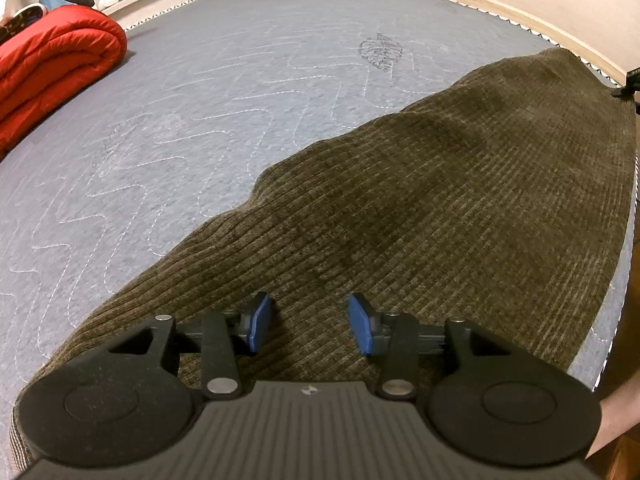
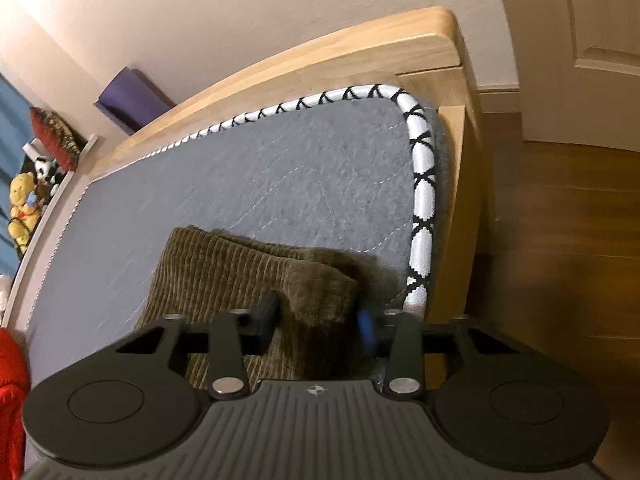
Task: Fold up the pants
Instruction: 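Grasp the folded pants edge with the right gripper and lift it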
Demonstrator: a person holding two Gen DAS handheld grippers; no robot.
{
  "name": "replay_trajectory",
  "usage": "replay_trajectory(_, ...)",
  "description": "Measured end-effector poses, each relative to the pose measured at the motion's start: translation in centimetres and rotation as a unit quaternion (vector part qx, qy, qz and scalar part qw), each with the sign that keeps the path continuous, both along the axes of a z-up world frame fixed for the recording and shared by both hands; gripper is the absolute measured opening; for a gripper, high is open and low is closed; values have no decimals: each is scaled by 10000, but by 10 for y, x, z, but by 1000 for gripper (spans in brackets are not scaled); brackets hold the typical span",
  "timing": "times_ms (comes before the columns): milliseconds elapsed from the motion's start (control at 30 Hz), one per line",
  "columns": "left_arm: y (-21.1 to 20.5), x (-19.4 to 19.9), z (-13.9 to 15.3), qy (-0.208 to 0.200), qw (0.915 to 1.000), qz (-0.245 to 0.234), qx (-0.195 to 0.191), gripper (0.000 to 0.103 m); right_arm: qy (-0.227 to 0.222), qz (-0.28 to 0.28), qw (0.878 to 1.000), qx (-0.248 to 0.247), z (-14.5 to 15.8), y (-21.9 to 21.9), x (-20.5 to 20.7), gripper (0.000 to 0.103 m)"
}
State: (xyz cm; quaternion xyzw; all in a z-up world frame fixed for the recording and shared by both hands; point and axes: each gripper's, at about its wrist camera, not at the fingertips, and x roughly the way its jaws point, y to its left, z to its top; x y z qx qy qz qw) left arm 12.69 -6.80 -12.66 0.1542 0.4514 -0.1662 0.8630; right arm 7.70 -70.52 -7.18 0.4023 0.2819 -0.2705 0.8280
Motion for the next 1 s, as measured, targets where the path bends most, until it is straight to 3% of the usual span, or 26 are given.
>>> replay_trajectory(100,2,0,2,-17,10000,26,-21,48,-122,-318,9994,-24,9,10,-2,19)
replay_trajectory(167,3,0,5,-56,10000,50,-44,48,-132,-212,9970,-728,33,39,4,19)
replay_trajectory(233,7,1,9,-106,9998,112,-112,48,-341,188,9870,-1560,66,86,11,18)
replay_trajectory(267,10,1,13,-134,9997,154,-163,48,-469,485,9780,-1972,82,114,13,18)
replay_trajectory(367,20,3,21,-215,9988,322,-309,48,-957,1689,9257,-3246,121,228,1,18)
replay_trajectory(433,27,5,24,-231,9979,451,-411,48,-1217,2670,8687,-3991,124,314,-22,18)
replay_trajectory(500,33,7,27,-226,9969,566,-495,48,-1438,3695,8113,-4296,108,389,-50,19)
replay_trajectory(567,38,9,29,-191,9960,653,-577,48,-1314,5005,7264,-4523,73,462,-77,27)
replay_trajectory(633,43,11,30,-157,9951,732,-651,50,-925,6224,6423,-4377,33,512,-100,36)
replay_trajectory(700,46,12,32,-129,9938,808,-758,51,-734,6997,5716,-4223,4,540,-126,40)
replay_trajectory(733,47,12,34,-114,9932,826,-813,51,-746,7122,5529,-4261,0,547,-137,55)
replay_trajectory(800,48,12,37,-82,9919,844,-941,51,-946,7230,5347,-4272,4,548,-150,56)
replay_trajectory(833,48,12,37,-73,9912,858,-1008,51,-1021,7292,5407,-4069,12,544,-150,56)
replay_trajectory(1000,47,21,40,191,9795,916,-1786,47,-1249,6833,6307,-3460,43,510,-117,58)
